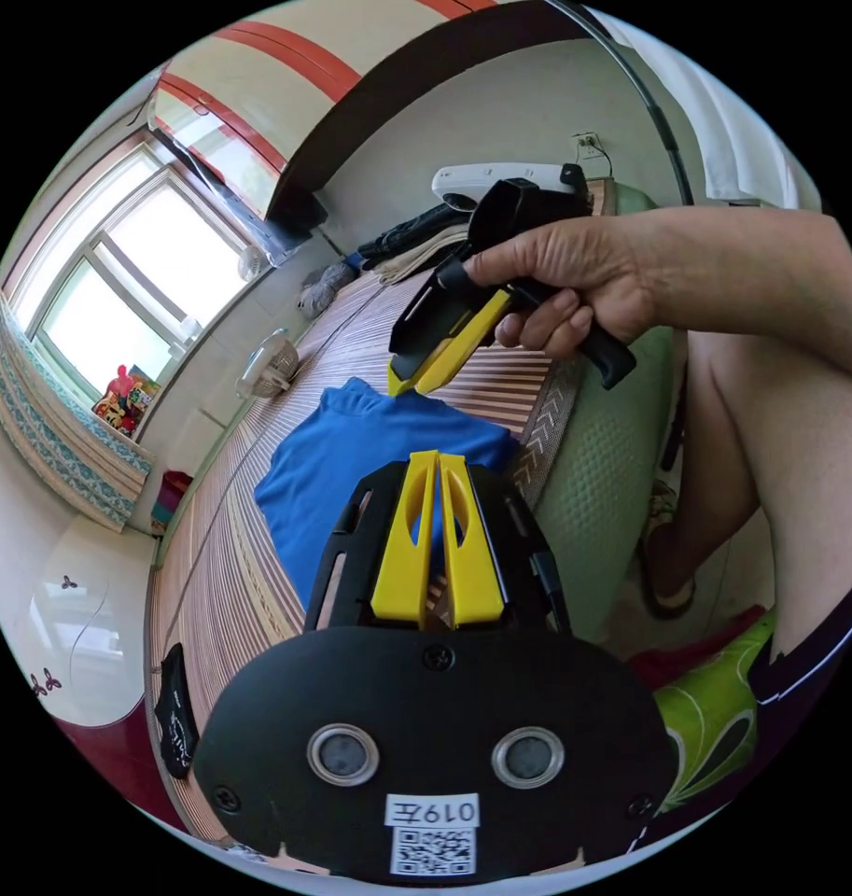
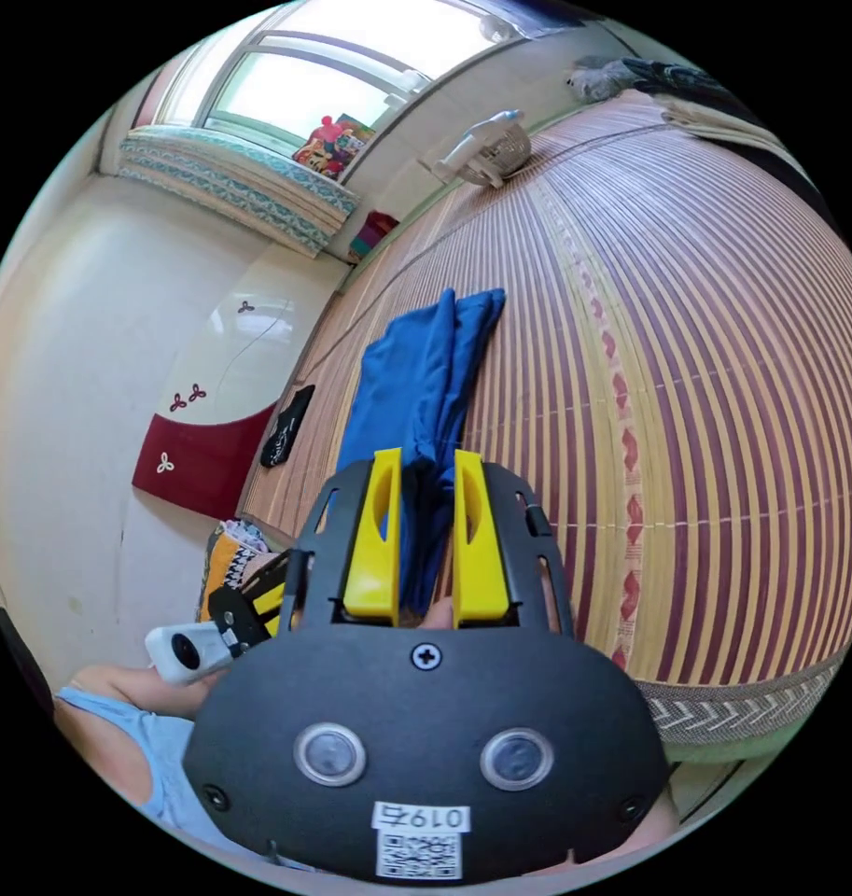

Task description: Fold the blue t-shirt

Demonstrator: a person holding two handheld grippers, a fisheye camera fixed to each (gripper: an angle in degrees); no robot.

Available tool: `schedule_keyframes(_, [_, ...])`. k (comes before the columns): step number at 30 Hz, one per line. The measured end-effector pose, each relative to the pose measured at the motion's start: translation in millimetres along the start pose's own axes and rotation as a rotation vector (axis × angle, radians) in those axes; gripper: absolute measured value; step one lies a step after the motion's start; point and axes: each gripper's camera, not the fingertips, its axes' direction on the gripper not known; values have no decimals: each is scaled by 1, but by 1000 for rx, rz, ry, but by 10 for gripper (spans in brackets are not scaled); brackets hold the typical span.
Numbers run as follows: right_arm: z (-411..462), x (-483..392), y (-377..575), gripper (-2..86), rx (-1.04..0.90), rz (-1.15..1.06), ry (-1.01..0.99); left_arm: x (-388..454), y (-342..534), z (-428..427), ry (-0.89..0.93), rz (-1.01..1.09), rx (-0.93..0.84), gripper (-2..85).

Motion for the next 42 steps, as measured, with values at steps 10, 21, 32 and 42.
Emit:
schedule_keyframes(10, [-65, 15, -41, -3, -2, 229, -181, 16, 7, 28, 19, 42, -49, 9])
schedule_keyframes(21, [-110, -11, -72, -4, 1, 243, -249, 18, -14, 25, 62, -19, 11, 9])
schedule_keyframes(32, [-133, -45, -77, 5, 12, 260, -273, 76, -31, 31, -93, 236, -75, 8])
schedule_keyframes(42, [-136, -81, -62, 38, 15, 217, -195, 76, -38, 23, -48, 207, -82, 8])
